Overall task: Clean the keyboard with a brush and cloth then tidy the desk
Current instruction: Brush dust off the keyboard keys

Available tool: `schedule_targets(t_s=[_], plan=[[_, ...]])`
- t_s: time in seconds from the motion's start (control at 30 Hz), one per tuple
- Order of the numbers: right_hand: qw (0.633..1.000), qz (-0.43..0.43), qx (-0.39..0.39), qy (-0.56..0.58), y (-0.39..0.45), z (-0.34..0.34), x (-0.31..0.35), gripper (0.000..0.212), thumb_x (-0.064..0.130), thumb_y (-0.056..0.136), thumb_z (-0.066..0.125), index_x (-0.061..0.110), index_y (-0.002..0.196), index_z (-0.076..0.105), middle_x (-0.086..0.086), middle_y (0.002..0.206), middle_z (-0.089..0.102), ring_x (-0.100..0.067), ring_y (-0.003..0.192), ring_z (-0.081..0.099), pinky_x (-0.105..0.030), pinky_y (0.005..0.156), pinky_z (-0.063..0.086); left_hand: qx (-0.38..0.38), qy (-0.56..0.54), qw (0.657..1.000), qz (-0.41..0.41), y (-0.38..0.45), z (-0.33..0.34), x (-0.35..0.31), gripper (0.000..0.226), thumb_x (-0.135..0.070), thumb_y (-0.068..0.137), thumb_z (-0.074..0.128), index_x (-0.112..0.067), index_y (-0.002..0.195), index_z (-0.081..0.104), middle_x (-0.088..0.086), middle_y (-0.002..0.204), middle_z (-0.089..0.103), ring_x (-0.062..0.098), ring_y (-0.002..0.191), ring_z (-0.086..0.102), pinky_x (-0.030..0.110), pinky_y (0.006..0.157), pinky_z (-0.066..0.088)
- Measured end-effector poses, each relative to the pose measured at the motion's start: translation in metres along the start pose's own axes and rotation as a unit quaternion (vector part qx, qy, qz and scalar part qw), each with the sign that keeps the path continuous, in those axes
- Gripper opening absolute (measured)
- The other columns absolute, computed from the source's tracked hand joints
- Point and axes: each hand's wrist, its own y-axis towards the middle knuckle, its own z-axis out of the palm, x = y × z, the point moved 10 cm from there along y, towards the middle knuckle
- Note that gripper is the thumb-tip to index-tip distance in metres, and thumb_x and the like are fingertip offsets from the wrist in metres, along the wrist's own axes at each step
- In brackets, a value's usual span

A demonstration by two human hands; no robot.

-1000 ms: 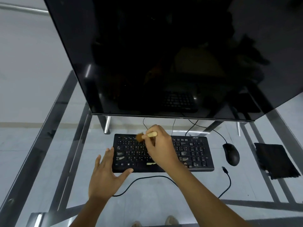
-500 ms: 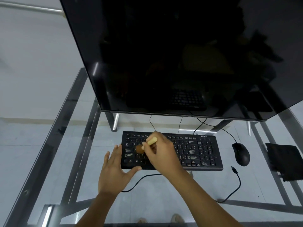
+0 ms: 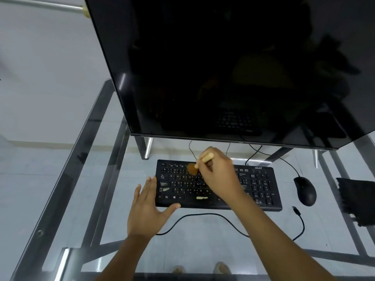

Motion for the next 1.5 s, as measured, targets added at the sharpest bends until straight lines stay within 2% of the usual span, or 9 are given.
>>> schedule_targets(t_s=[0.13, 0.27, 0.37, 0.5, 0.87, 1.1, 1.23, 1.33, 1.5], plan=[[0.992, 0.015, 0.126, 0.001, -0.009, 0.029, -0.004, 0.009, 0.019, 0.091, 0.064, 0.013, 0.085, 0.060, 0.004, 0.071, 0.064, -0.004, 0.058, 0.062, -0.018, 0.050, 0.048, 0.003, 0.007, 1.000, 0.014, 0.001, 0.000, 0.000, 0.102, -0.078, 0.072, 0.048, -0.008, 0.145, 0.033, 0.007, 0.147, 0.040, -0.014, 0.136, -0.014, 0.044, 0.113, 0.021], [0.989, 0.090, -0.043, 0.106, 0.004, -0.004, -0.027, 0.008, 0.018, 0.092, 0.064, 0.015, 0.086, 0.059, 0.000, 0.077, 0.070, -0.014, 0.070, 0.068, -0.026, 0.061, 0.057, 0.008, 0.012, 1.000, 0.023, 0.002, 0.004, 0.000, 0.101, -0.078, 0.073, 0.049, -0.009, 0.146, 0.031, 0.001, 0.149, 0.033, -0.011, 0.138, -0.011, 0.039, 0.117, 0.014], [0.989, 0.094, 0.049, 0.101, 0.015, 0.030, -0.011, 0.009, 0.018, 0.092, 0.063, 0.013, 0.087, 0.058, -0.007, 0.079, 0.068, -0.020, 0.071, 0.069, -0.037, 0.063, 0.059, 0.007, 0.011, 0.999, 0.037, 0.003, 0.005, -0.001, 0.100, -0.075, 0.074, 0.052, -0.006, 0.144, 0.033, 0.008, 0.148, 0.040, -0.006, 0.140, -0.001, 0.033, 0.117, 0.009], [0.998, 0.005, -0.056, 0.032, 0.030, 0.025, 0.022, 0.010, 0.017, 0.093, 0.058, 0.012, 0.086, 0.053, 0.000, 0.082, 0.064, -0.010, 0.068, 0.062, -0.027, 0.060, 0.053, -0.001, 0.014, 0.999, 0.040, 0.001, 0.004, -0.002, 0.100, -0.074, 0.074, 0.053, -0.005, 0.144, 0.033, 0.008, 0.147, 0.040, -0.008, 0.140, -0.005, 0.035, 0.116, 0.011], [0.990, -0.078, 0.067, -0.101, 0.039, 0.065, 0.055, 0.013, 0.019, 0.098, 0.049, 0.008, 0.093, 0.053, -0.009, 0.088, 0.065, -0.026, 0.073, 0.064, -0.037, 0.060, 0.053, 0.008, 0.014, 0.999, 0.046, 0.001, 0.009, 0.002, 0.098, -0.072, 0.075, 0.058, -0.006, 0.144, 0.036, 0.004, 0.148, 0.037, 0.003, 0.142, 0.011, 0.037, 0.118, 0.012], [0.994, -0.032, 0.091, -0.054, 0.037, 0.066, 0.040, 0.012, 0.022, 0.098, 0.051, 0.014, 0.089, 0.051, -0.003, 0.087, 0.068, -0.010, 0.068, 0.063, -0.034, 0.061, 0.057, 0.006, 0.015, 0.999, 0.049, 0.002, 0.007, 0.003, 0.098, -0.073, 0.076, 0.057, -0.006, 0.144, 0.036, 0.007, 0.147, 0.042, 0.004, 0.142, 0.014, 0.033, 0.119, 0.009], [0.998, 0.060, -0.012, 0.030, 0.036, 0.028, 0.004, 0.008, 0.020, 0.097, 0.054, 0.012, 0.095, 0.055, -0.003, 0.083, 0.069, -0.016, 0.070, 0.067, -0.037, 0.061, 0.058, -0.002, 0.014, 0.999, 0.052, 0.001, 0.006, 0.003, 0.098, -0.072, 0.075, 0.058, -0.006, 0.143, 0.036, 0.007, 0.146, 0.042, 0.002, 0.141, 0.013, 0.032, 0.119, 0.008], [0.994, 0.067, 0.081, 0.025, 0.025, 0.040, -0.005, 0.010, 0.020, 0.095, 0.058, 0.010, 0.093, 0.057, 0.004, 0.071, 0.067, 0.000, 0.061, 0.065, -0.020, 0.051, 0.051, 0.004, 0.018, 0.998, 0.052, 0.004, 0.007, 0.004, 0.098, -0.074, 0.075, 0.057, -0.007, 0.144, 0.035, 0.005, 0.147, 0.040, 0.004, 0.142, 0.014, 0.032, 0.119, 0.008], [0.997, 0.062, -0.011, 0.041, 0.023, 0.007, -0.014, 0.007, 0.016, 0.095, 0.058, 0.010, 0.092, 0.057, 0.009, 0.075, 0.067, 0.000, 0.067, 0.066, -0.018, 0.056, 0.053, 0.015, 0.017, 0.999, 0.043, 0.002, 0.009, 0.006, 0.099, -0.076, 0.075, 0.053, -0.011, 0.146, 0.032, 0.002, 0.149, 0.039, 0.007, 0.144, 0.015, 0.035, 0.119, 0.009]])
